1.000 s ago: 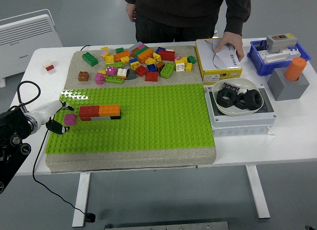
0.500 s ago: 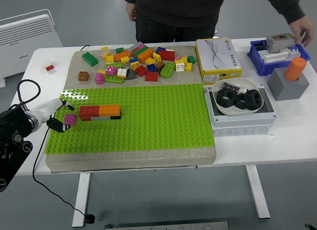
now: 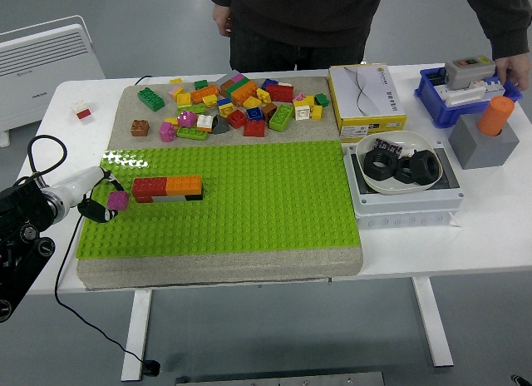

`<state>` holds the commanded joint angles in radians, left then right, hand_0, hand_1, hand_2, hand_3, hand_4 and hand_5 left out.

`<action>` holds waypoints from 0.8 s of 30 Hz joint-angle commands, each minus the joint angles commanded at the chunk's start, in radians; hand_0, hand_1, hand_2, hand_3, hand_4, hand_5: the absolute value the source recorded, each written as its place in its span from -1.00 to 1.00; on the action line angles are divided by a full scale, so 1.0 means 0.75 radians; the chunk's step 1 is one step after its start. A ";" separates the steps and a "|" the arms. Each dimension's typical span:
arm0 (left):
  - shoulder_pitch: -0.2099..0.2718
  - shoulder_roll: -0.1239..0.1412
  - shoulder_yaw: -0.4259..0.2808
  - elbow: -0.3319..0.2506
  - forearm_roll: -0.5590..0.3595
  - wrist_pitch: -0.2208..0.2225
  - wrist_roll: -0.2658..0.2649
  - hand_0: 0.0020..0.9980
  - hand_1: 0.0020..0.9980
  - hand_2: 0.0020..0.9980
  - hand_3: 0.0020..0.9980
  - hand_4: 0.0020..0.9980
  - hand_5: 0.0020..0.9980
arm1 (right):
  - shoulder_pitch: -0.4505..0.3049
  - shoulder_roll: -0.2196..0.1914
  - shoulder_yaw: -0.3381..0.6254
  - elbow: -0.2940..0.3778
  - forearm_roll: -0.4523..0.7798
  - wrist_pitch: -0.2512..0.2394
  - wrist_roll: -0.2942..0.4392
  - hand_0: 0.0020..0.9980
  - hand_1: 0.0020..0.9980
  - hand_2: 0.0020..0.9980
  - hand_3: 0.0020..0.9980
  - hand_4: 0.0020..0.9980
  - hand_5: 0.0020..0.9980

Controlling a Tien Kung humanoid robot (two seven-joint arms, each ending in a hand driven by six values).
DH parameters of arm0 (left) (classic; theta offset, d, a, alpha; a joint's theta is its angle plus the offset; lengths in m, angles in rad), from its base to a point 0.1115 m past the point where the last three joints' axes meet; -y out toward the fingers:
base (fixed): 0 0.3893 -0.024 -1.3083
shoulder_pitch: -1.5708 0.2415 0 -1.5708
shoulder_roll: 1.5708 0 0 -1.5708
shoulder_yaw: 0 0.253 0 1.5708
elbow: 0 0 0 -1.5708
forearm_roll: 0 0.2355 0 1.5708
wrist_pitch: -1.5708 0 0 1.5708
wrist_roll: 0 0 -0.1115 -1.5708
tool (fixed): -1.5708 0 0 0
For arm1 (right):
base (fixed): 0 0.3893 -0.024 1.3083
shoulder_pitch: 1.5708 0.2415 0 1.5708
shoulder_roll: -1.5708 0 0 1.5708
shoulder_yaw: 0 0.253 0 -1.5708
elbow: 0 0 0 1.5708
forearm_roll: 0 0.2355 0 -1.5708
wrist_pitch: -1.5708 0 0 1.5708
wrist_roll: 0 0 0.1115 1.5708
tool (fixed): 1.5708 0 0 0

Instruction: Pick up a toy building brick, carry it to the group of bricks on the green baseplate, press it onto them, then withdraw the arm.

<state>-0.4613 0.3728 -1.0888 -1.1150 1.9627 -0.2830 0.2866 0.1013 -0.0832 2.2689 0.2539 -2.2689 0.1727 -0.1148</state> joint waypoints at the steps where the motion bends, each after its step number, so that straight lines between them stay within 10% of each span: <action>1: 0.000 -0.001 0.001 0.001 0.000 0.002 0.000 1.00 0.98 0.94 0.26 0.34 -1.00 | 0.000 0.000 0.000 0.000 0.000 0.000 0.000 0.34 0.27 0.35 0.40 0.40 0.98; 24: -0.003 -0.011 0.008 0.020 -0.007 0.076 -0.009 1.00 0.93 0.83 -0.06 0.30 -1.00 | -0.004 -0.001 0.000 0.002 0.000 0.001 -0.002 0.35 0.26 0.35 0.39 0.40 0.97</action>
<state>-0.4632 0.3648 -1.0829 -1.1000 1.9575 -0.2259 0.2800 0.0983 -0.0841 2.2689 0.2554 -2.2689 0.1732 -0.1166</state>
